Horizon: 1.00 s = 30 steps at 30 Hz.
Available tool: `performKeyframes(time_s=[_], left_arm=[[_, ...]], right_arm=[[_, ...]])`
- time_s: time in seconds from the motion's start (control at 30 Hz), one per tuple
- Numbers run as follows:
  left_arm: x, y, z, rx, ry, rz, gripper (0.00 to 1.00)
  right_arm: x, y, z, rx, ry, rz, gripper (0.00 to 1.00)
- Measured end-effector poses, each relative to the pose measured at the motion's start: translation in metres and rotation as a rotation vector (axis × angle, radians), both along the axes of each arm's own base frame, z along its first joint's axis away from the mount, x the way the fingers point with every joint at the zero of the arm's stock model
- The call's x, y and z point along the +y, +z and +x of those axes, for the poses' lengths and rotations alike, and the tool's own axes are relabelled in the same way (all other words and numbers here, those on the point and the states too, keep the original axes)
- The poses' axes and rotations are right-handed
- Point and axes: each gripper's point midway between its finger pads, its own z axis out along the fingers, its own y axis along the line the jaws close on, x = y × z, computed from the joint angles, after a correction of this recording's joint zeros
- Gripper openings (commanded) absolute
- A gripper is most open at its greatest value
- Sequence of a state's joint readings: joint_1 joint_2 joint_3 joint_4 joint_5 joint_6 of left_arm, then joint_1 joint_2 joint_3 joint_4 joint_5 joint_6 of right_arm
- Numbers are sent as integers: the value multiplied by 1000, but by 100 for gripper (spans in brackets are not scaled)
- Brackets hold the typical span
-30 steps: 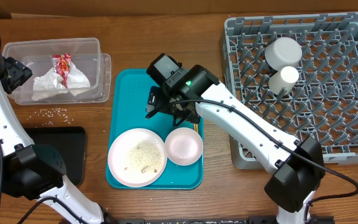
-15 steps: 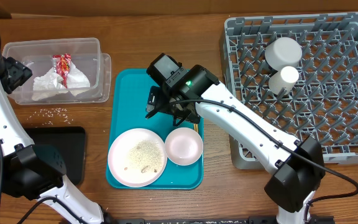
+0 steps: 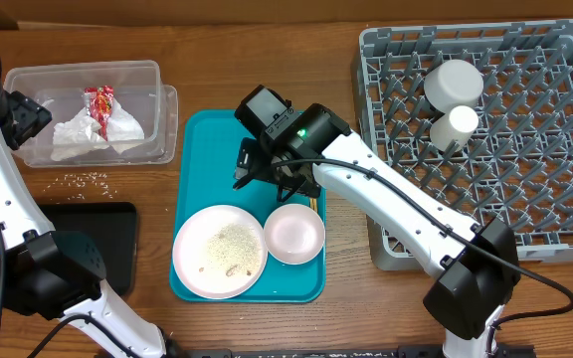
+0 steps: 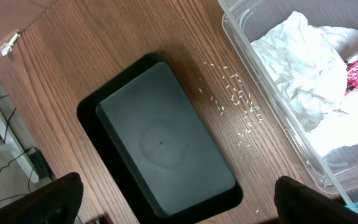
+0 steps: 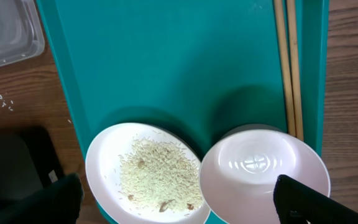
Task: Sort waste into correct bins and load items into the dishwasher
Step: 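Lower the right gripper onto the pink-rimmed bowl and grasp its rim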
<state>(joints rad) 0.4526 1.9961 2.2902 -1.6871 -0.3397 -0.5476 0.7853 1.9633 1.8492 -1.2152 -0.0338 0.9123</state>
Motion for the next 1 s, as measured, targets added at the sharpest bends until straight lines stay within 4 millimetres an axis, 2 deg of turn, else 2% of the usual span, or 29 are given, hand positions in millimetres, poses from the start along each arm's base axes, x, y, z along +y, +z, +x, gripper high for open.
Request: performKeyframes(time_s=[0.47, 0.77, 0.87, 1.0], left_arm=[[0, 0, 0, 0, 0, 0, 100], [0, 0, 0, 0, 0, 0, 100], [0, 0, 0, 0, 0, 0, 100], [0, 0, 0, 0, 0, 0, 100]], right_arm=[[-3, -2, -8, 38, 5, -11, 100], [7, -4, -23, 74, -58, -3, 100], [12, -11, -30, 83, -78, -19, 100], [19, -39, -36, 115, -91, -58, 100]])
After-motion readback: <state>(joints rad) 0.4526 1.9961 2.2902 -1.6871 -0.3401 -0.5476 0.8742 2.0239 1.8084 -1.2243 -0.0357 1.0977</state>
